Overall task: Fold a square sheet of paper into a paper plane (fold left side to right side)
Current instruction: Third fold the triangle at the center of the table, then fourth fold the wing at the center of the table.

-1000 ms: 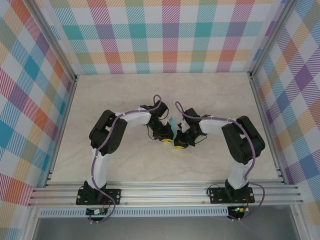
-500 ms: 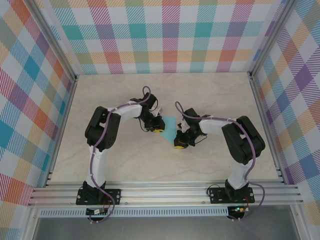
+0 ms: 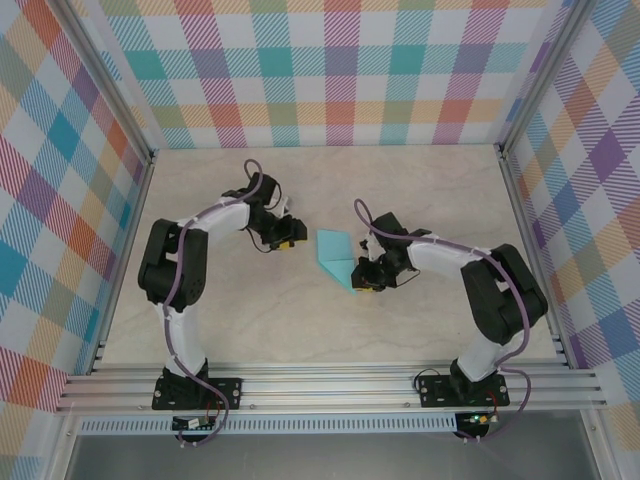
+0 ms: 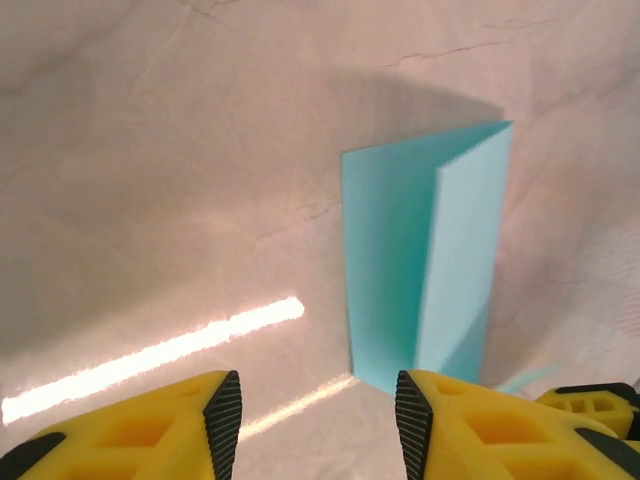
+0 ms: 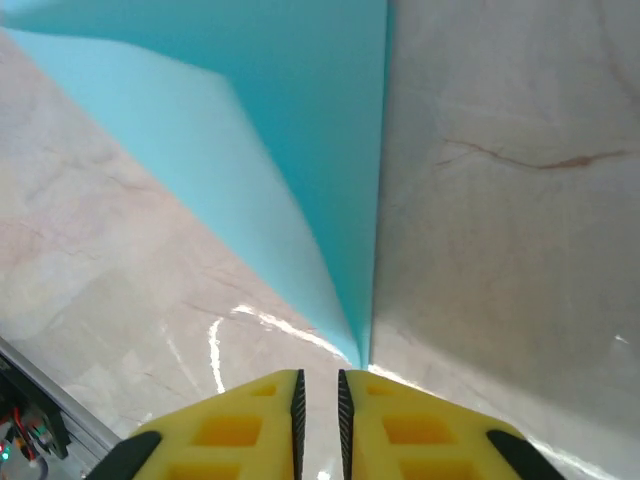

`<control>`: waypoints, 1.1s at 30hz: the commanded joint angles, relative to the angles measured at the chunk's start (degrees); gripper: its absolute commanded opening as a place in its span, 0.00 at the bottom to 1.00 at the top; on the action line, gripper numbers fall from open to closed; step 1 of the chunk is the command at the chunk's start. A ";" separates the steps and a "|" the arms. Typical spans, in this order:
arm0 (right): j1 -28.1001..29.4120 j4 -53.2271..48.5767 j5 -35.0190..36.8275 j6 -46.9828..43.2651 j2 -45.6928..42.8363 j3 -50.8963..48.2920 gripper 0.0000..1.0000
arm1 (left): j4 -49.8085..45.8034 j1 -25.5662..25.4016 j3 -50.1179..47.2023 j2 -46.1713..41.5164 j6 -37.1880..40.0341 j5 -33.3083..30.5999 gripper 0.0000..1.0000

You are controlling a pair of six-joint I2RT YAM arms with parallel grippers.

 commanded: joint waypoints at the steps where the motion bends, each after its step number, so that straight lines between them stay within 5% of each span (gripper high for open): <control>1: -0.27 -2.73 2.84 -4.24 -3.92 2.00 0.28 | 5.57 -0.77 -5.36 -3.99 -4.82 4.26 0.48; 5: -0.28 -2.62 3.06 -5.03 -3.20 4.12 0.31 | 11.87 -2.69 -9.23 -4.31 -8.92 8.92 0.51; 21: 4.01 0.36 9.84 -7.84 -5.27 4.38 0.38 | 11.57 -7.56 -3.18 4.56 -10.98 6.26 0.49; 28: 8.88 3.10 13.08 -9.78 -6.53 3.06 0.44 | 11.35 -7.80 -2.51 4.44 -11.42 6.36 0.34; 33: 11.73 3.33 18.03 -10.92 -1.89 5.25 0.47 | 10.95 -7.91 -2.47 3.55 -11.51 6.12 0.32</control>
